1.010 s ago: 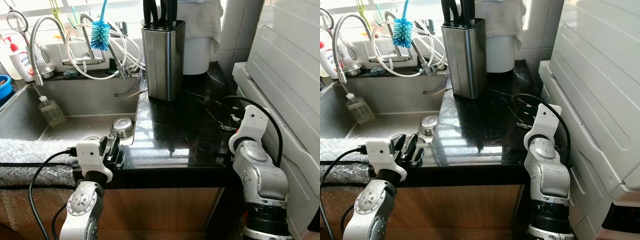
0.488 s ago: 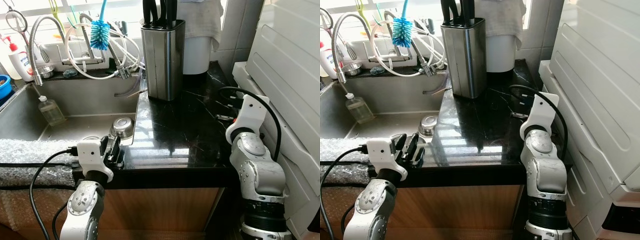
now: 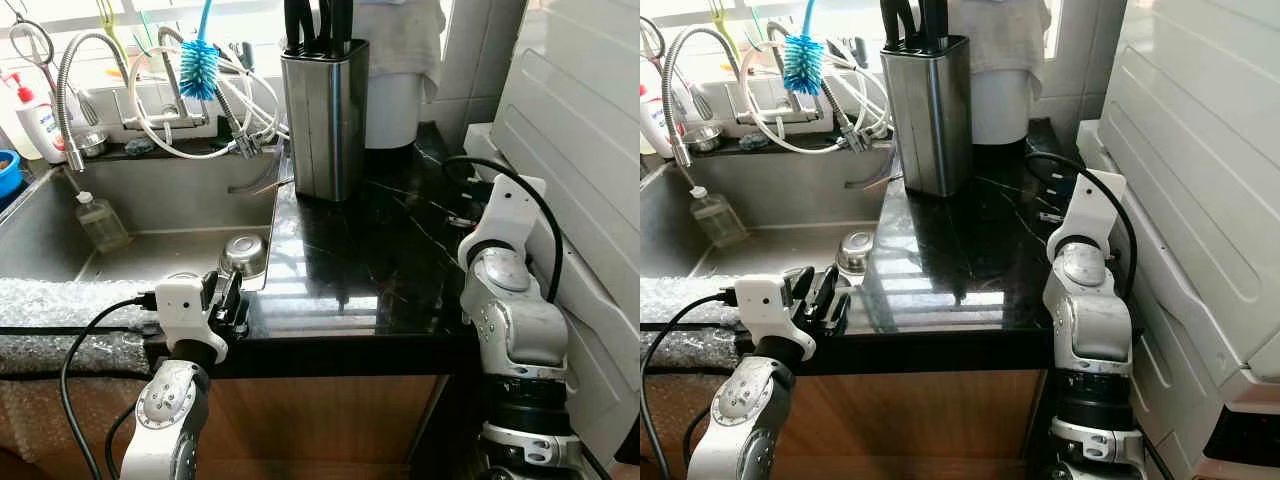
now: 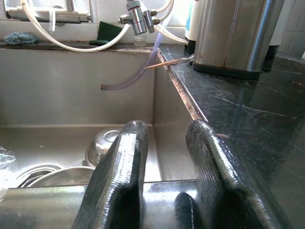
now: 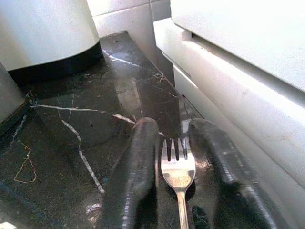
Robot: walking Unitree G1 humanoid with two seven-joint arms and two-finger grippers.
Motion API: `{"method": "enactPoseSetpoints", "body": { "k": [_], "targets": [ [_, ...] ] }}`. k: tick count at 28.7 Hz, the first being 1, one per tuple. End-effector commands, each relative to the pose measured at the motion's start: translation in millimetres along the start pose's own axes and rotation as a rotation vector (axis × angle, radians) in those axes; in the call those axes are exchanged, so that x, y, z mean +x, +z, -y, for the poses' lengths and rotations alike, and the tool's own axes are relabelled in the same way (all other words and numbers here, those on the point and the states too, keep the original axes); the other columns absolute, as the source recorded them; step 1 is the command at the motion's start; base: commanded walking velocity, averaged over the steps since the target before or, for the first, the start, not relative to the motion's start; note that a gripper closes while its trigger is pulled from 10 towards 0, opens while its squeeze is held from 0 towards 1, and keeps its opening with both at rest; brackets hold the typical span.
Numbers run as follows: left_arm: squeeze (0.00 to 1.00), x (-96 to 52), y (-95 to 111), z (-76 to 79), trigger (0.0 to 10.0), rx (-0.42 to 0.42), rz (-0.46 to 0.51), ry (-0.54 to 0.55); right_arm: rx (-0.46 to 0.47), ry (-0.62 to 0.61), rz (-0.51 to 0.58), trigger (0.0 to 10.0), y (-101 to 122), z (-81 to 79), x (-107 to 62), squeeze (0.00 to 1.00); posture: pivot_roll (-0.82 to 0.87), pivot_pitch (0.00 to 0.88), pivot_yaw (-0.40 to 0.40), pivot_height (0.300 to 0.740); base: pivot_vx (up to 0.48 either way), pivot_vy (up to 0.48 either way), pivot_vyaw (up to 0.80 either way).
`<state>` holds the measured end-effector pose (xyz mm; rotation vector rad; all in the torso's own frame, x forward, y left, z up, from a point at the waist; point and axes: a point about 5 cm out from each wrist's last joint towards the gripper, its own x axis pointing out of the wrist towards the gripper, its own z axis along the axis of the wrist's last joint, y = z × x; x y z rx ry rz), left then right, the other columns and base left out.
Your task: Kitchen organization
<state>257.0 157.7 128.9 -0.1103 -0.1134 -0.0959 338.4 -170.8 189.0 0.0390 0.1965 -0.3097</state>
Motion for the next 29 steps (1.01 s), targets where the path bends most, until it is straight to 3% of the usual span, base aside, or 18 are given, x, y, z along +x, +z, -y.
{"method": "enactPoseSetpoints", "body": {
  "k": [1, 29],
  "targets": [
    [0.00, -0.8, -5.4, -2.2, 10.0, -0.004, -0.038, 0.000, 0.005, 0.012, 0.000, 10.0, 3.1, -5.4, 1.0, 1.00, -0.05, 0.000, 0.076, 0.740, 0.000, 0.000, 0.00],
    [0.00, -1.6, -6.8, -0.6, 10.0, -0.010, -0.044, -0.014, 0.019, 0.002, -0.014, 10.0, -0.7, -7.2, -0.9, 1.00, -0.05, 0.000, 0.077, 0.740, 0.000, 0.000, 0.00]
  ]
}}
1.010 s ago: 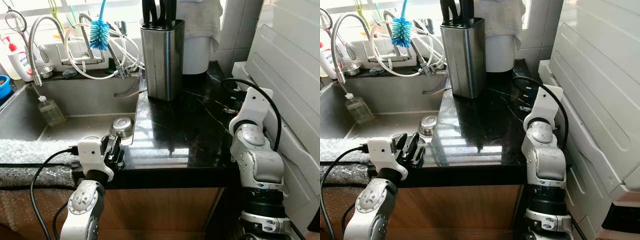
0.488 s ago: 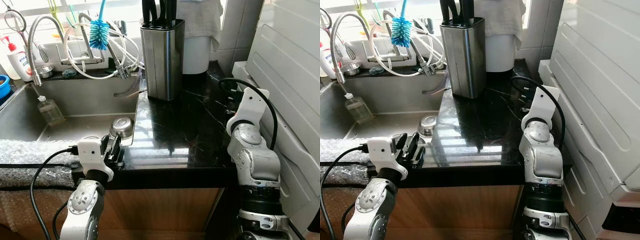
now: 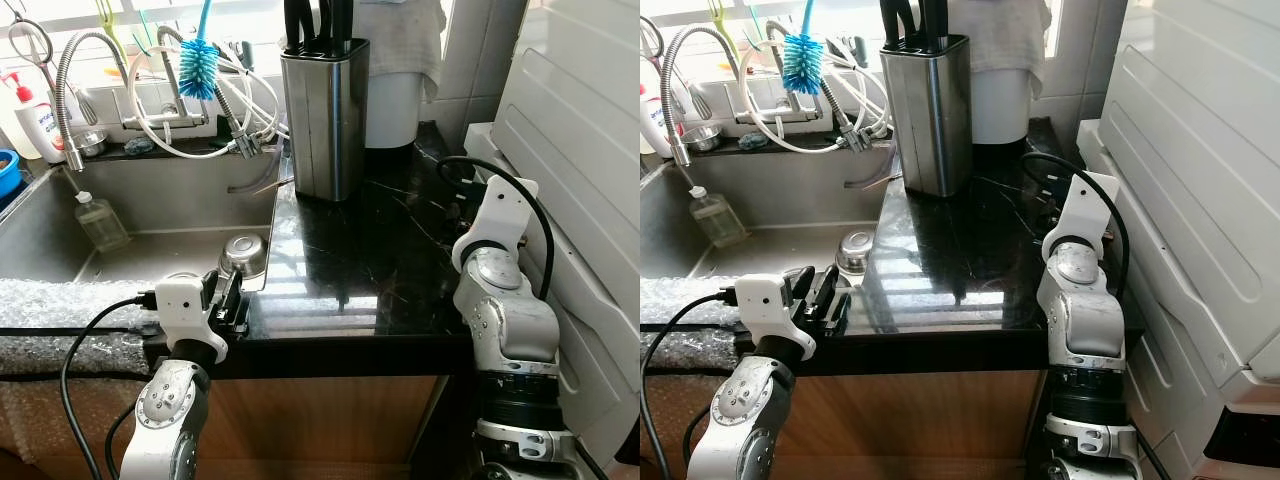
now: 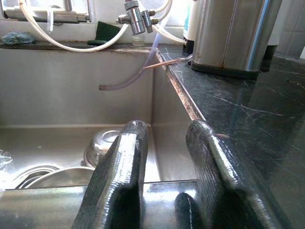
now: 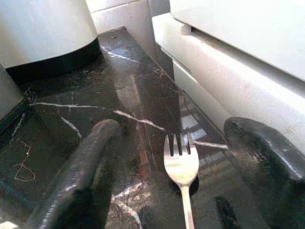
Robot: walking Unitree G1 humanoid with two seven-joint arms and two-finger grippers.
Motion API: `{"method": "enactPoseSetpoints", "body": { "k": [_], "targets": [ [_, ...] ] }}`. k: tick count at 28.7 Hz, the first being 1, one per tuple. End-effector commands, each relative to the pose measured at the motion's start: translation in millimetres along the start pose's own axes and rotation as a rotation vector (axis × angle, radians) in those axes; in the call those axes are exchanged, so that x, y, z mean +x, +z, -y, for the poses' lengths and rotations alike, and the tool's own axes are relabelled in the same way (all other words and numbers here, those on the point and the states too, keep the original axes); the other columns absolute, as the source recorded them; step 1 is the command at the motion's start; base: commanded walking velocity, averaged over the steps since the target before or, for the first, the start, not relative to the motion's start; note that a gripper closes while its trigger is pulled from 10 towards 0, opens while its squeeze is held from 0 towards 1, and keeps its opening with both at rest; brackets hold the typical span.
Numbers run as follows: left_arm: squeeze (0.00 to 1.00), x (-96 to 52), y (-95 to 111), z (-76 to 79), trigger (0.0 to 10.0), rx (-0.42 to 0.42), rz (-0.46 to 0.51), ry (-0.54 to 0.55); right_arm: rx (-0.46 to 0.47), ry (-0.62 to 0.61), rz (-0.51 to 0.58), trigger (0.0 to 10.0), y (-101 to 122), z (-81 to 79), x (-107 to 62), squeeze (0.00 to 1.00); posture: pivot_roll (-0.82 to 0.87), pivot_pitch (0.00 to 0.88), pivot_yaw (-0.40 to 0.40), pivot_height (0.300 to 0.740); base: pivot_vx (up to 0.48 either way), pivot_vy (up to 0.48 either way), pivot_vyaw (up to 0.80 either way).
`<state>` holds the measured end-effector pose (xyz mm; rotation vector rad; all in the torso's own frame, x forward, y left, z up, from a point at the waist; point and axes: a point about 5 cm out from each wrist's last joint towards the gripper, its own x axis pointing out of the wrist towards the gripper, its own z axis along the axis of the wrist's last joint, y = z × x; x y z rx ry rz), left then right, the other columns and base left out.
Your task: Kitchen organization
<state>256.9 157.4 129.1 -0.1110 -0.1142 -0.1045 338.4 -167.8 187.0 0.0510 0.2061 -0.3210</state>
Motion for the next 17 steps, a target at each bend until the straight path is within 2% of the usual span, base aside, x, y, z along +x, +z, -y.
{"method": "enactPoseSetpoints", "body": {
  "k": [1, 17],
  "targets": [
    [0.00, -1.6, -6.9, -0.9, 10.0, -0.009, -0.044, -0.005, 0.008, 0.012, -0.003, 10.0, 1.4, -4.4, -0.5, 1.00, -0.05, 0.000, 0.077, 0.740, 0.000, 0.000, 0.00],
    [0.00, -1.8, -7.0, -0.9, 10.0, -0.008, -0.045, -0.007, 0.012, 0.011, -0.006, 10.0, 0.9, -4.9, -1.0, 1.00, -0.05, 0.000, 0.078, 0.740, 0.000, 0.000, 0.00]
  ]
}}
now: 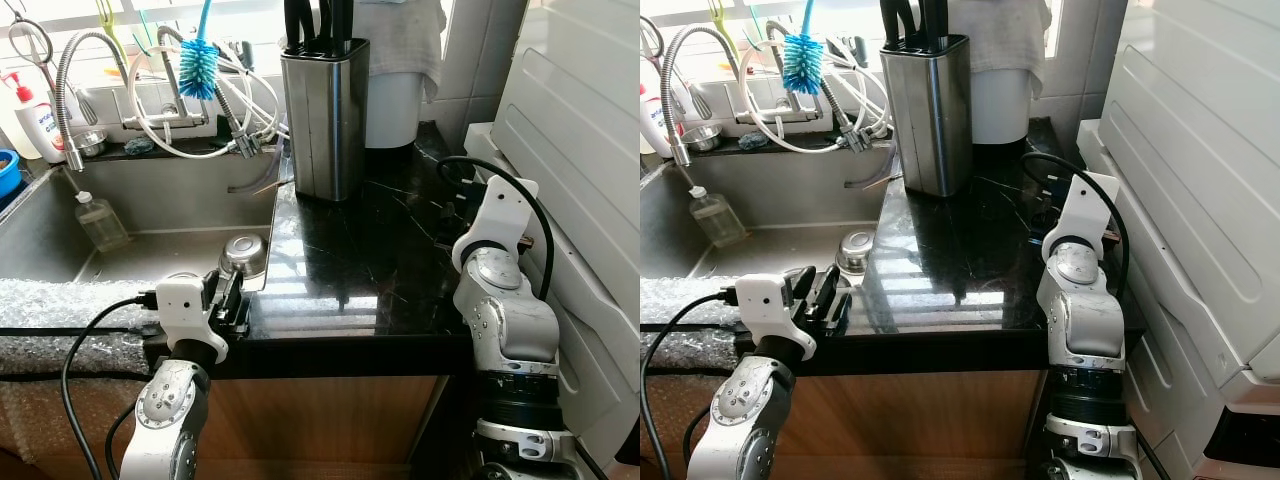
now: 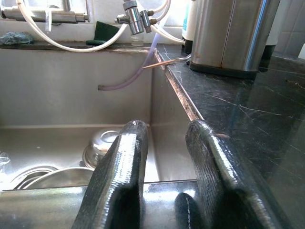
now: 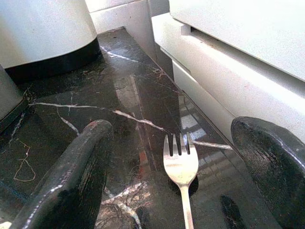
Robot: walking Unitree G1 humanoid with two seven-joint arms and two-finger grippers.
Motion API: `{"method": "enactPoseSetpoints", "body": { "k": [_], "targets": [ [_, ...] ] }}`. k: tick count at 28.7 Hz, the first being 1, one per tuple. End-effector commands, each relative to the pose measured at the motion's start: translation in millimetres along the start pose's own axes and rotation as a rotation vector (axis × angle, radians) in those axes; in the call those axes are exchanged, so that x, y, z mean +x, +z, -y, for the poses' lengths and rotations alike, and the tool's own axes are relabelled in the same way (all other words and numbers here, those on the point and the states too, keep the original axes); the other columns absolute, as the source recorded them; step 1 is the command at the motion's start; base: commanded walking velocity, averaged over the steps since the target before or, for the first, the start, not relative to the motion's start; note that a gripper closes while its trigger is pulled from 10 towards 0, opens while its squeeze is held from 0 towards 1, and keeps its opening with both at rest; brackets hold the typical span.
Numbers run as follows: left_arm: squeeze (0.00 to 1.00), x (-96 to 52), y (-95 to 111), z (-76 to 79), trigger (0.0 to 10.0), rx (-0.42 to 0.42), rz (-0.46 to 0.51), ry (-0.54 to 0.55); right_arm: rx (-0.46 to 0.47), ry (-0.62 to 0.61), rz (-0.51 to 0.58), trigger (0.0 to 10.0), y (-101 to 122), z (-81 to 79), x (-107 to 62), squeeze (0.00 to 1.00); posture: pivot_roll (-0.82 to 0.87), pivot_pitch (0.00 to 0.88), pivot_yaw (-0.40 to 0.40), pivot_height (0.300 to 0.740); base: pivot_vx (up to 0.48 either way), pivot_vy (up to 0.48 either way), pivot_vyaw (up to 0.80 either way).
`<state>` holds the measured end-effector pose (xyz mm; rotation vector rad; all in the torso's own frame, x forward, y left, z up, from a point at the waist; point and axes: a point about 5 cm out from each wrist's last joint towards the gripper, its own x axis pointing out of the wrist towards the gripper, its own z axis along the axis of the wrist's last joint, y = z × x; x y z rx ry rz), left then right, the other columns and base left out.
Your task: Kitchen organization
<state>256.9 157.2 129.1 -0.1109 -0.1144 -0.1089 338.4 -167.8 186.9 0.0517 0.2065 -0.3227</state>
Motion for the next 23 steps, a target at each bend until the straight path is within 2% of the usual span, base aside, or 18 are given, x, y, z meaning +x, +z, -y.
{"method": "enactPoseSetpoints", "body": {
  "k": [1, 23],
  "targets": [
    [0.00, -1.9, -7.1, -1.1, 10.0, -0.008, -0.045, -0.003, 0.014, 0.012, -0.007, 10.0, 0.7, -5.2, -1.3, 1.00, -0.05, 0.000, 0.078, 0.740, 0.000, 0.000, 0.00],
    [0.00, -2.0, -7.2, -1.1, 10.0, -0.007, -0.045, -0.004, 0.017, 0.011, -0.010, 10.0, 0.3, -5.6, -1.7, 1.00, -0.05, 0.000, 0.078, 0.740, 0.000, 0.000, 0.00]
  ]
}}
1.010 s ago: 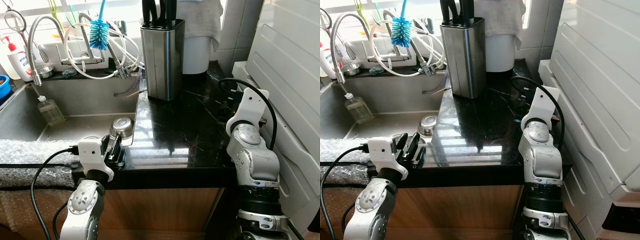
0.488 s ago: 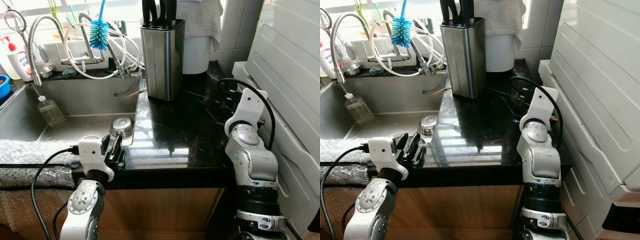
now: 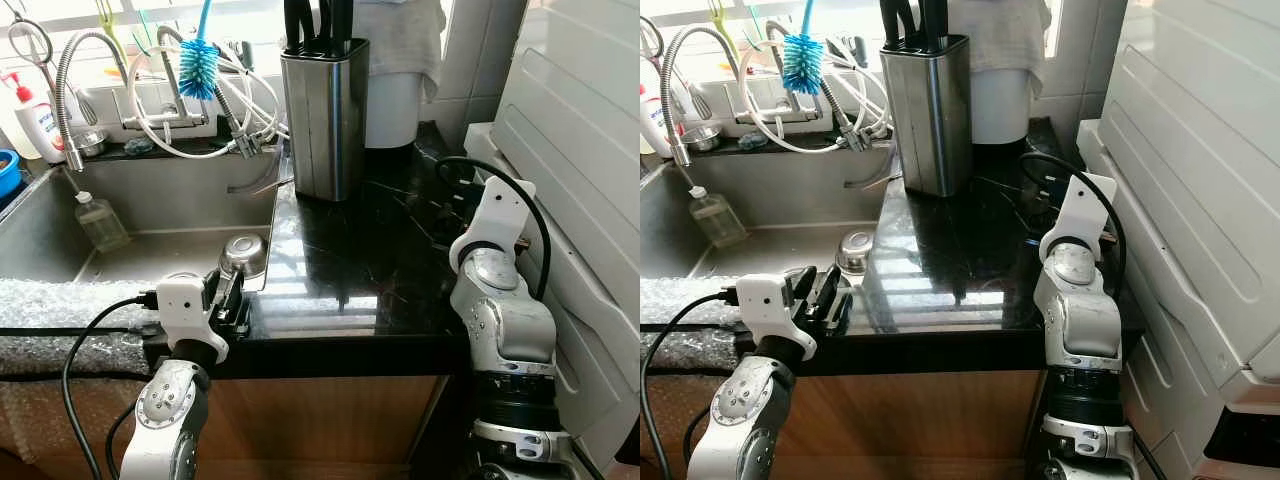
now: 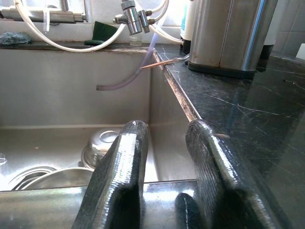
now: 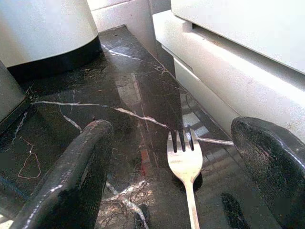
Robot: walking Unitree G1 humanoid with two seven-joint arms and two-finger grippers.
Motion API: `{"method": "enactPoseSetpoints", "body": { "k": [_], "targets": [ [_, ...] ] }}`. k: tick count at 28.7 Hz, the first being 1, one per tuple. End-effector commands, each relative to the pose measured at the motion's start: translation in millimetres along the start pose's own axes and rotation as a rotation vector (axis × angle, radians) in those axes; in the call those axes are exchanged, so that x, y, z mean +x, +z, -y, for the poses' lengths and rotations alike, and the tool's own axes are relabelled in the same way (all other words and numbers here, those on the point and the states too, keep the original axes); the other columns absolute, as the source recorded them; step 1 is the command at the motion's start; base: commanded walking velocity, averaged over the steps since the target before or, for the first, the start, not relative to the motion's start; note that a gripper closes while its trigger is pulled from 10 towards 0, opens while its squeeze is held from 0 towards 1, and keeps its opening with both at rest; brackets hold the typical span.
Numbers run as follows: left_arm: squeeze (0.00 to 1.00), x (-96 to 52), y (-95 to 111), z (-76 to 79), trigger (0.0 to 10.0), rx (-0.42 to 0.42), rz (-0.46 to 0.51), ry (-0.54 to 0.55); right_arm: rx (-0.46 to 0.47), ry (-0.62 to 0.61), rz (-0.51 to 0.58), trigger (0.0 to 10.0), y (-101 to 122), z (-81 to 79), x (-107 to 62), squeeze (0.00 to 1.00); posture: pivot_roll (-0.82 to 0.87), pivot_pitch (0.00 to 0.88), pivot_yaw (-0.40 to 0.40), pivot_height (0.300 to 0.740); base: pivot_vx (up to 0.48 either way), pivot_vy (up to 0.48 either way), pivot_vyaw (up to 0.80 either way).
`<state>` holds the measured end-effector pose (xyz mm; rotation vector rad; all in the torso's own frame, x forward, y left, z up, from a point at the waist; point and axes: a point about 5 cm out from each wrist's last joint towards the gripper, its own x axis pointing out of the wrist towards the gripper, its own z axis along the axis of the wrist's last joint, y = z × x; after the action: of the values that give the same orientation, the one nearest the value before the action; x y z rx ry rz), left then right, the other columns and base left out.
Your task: Kitchen organization
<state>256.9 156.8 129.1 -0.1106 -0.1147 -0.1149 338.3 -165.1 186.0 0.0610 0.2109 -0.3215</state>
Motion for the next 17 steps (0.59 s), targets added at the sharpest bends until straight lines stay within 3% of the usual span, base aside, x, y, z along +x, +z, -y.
{"method": "enactPoseSetpoints", "body": {
  "k": [1, 17],
  "targets": [
    [0.00, -2.0, -7.2, -1.5, 10.0, -0.008, -0.045, 0.002, 0.009, 0.009, -0.004, 10.0, 1.5, -3.1, -0.9, 1.00, -0.05, 0.000, 0.078, 0.740, 0.000, 0.000, 0.00],
    [0.00, -2.0, -7.2, -1.5, 10.0, -0.008, -0.045, 0.002, 0.009, 0.009, -0.004, 10.0, 1.5, -3.1, -0.9, 1.00, -0.05, 0.000, 0.078, 0.740, 0.000, 0.000, 0.00]
  ]
}}
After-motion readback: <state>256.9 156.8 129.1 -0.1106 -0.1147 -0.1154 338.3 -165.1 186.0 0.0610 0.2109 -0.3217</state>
